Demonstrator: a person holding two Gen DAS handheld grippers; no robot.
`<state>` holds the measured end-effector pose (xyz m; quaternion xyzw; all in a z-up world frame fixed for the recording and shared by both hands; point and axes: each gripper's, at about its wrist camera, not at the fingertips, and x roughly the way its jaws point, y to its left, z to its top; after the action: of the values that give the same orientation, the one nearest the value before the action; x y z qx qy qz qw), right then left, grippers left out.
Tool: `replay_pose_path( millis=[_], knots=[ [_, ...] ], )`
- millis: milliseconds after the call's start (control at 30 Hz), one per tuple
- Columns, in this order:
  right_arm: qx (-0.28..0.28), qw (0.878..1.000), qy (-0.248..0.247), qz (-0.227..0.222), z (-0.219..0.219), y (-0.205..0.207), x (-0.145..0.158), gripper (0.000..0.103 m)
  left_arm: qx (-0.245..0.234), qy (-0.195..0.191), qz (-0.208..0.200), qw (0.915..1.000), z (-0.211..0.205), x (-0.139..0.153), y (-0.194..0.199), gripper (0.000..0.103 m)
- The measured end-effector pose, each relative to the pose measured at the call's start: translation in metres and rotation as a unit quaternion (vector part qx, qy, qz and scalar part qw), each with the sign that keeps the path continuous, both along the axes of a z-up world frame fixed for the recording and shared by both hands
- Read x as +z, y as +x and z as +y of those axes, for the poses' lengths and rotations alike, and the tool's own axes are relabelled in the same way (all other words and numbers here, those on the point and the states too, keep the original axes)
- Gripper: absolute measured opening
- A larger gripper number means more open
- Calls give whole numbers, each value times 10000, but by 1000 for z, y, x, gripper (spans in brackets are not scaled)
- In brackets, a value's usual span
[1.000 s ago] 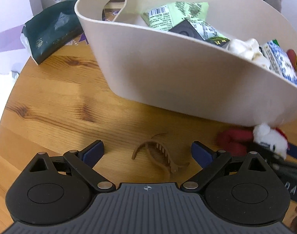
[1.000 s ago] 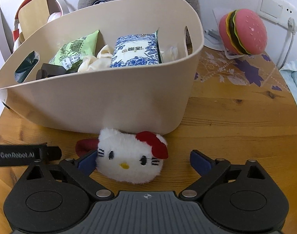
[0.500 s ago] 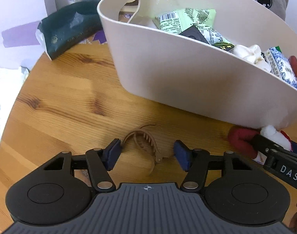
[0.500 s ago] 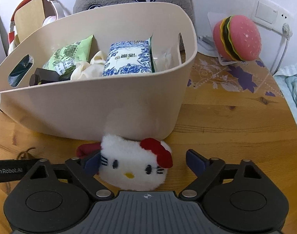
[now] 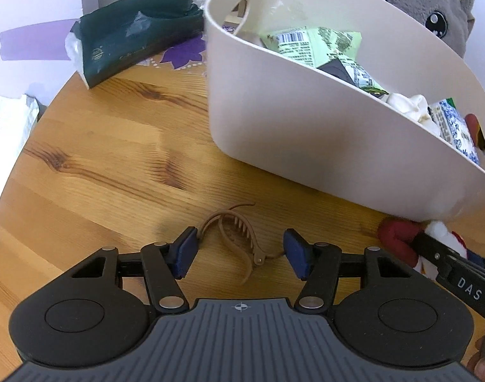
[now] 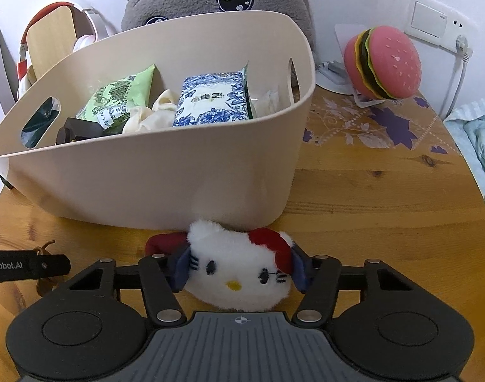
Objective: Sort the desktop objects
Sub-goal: 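Grasp the brown claw clip with the left tool while the right tool grasps the Hello Kitty plush, then carry both items over the beige basket and open both tools to drop them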
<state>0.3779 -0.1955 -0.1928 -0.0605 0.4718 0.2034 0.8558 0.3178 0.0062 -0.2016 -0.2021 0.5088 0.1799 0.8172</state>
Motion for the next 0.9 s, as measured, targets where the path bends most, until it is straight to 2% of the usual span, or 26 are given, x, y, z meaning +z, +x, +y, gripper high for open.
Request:
replay_pose_path(
  millis=[467, 900],
  knots=[
    [118, 9995, 113, -253, -5, -22, 26, 56, -31, -67, -137, 9999, 19, 6, -19, 60],
    [432, 9966, 321, -630, -5, -50, 75, 56, 22, -35, -692, 9976, 30, 63, -50, 60]
  ],
)
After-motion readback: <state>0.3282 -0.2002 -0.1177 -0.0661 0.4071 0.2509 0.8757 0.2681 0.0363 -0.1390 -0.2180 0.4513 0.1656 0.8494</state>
